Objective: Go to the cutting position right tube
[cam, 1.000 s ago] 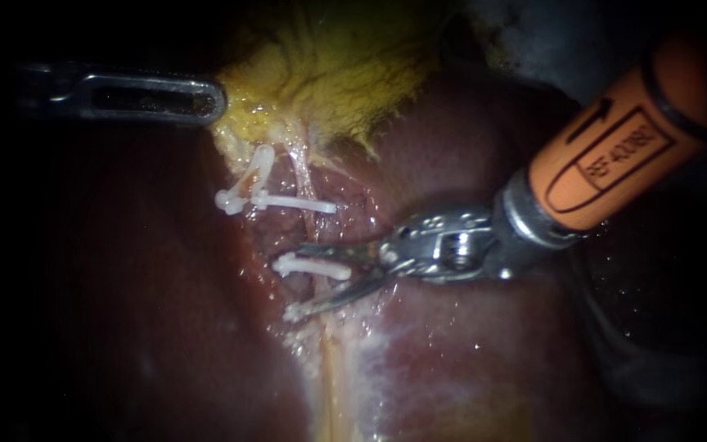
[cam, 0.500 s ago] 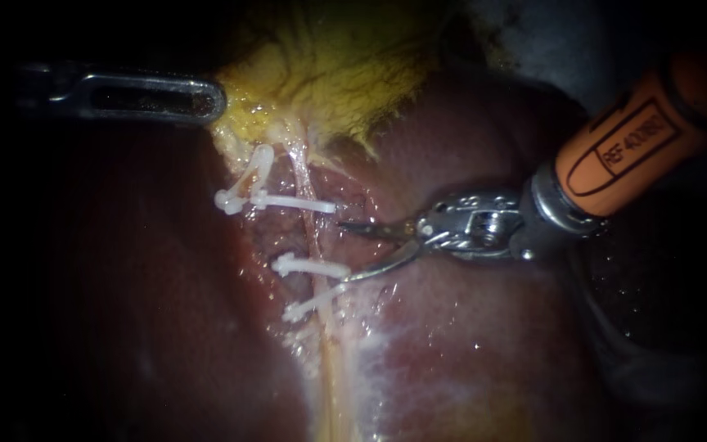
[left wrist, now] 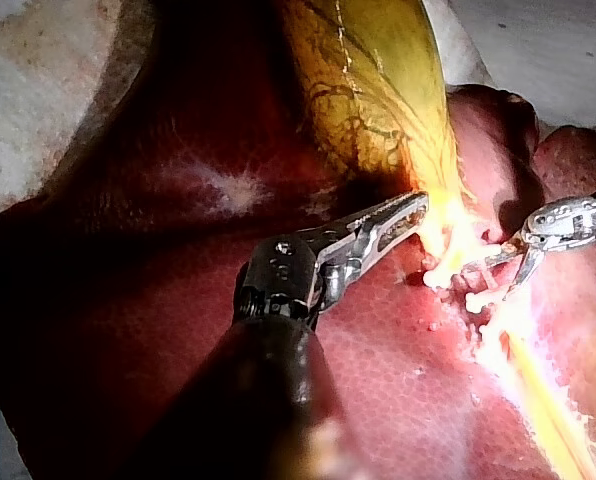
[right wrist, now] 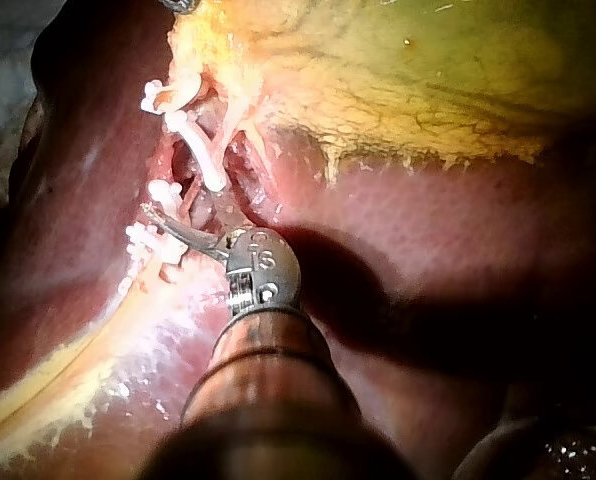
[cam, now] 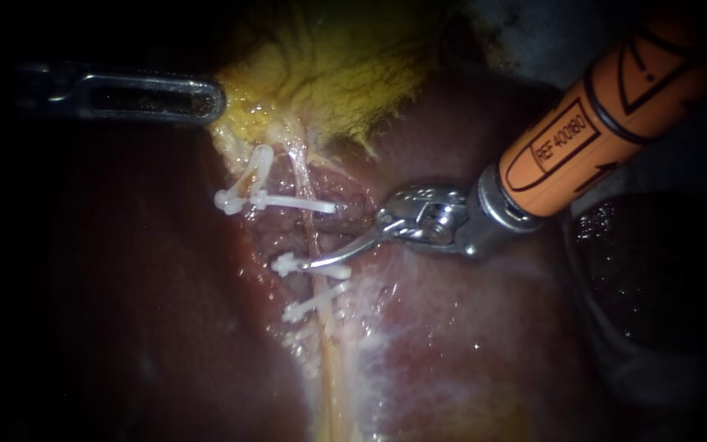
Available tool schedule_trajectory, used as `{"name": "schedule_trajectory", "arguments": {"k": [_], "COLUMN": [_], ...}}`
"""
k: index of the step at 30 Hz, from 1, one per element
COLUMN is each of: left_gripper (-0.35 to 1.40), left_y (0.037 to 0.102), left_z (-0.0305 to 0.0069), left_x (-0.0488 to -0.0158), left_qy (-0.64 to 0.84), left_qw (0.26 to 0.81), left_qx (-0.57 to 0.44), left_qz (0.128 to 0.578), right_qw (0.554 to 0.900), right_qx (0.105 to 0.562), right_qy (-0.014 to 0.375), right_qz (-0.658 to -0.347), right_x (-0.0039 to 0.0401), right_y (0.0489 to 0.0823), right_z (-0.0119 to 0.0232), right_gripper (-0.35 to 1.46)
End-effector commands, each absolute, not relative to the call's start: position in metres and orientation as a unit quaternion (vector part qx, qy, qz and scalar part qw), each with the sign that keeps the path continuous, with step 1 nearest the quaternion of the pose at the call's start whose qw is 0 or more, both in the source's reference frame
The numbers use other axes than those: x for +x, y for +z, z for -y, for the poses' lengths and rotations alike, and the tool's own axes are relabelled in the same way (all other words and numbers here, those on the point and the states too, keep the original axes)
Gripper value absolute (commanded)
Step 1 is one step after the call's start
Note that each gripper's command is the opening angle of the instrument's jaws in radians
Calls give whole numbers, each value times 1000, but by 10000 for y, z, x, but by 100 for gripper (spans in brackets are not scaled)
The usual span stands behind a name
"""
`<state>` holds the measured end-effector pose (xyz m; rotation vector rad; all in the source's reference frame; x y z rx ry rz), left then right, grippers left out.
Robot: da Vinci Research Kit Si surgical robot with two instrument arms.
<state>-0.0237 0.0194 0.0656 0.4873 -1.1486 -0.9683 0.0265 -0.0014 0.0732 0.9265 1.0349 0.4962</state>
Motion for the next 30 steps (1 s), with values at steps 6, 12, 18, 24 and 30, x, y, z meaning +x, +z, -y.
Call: {"name": "schedule_trajectory", "arguments": {"k": [6, 12, 18, 24, 30], "left_gripper": [-35, -35, -35, -35, -35], "left_y": [657, 657, 657, 657, 658], "left_z": [-194, -194, -194, -195, -195], "left_x": [-237, -237, -237, -236, -233], "left_qy": [-436, -436, -436, -436, -436], "left_qw": [704, 704, 704, 704, 704], "left_qx": [219, 219, 219, 218, 218], "left_qz": [516, 516, 516, 516, 516], "right_qw": [724, 697, 676, 660, 657], "right_qx": [435, 452, 461, 470, 467], "right_qy": [209, 191, 160, 131, 113], "right_qz": [-493, -523, -552, -571, -581], "right_x": [286, 305, 312, 314, 315], "right_y": [741, 745, 741, 724, 700], "right_z": [19, 23, 24, 23, 19], "right_gripper": [118, 117, 113, 110, 108]}}
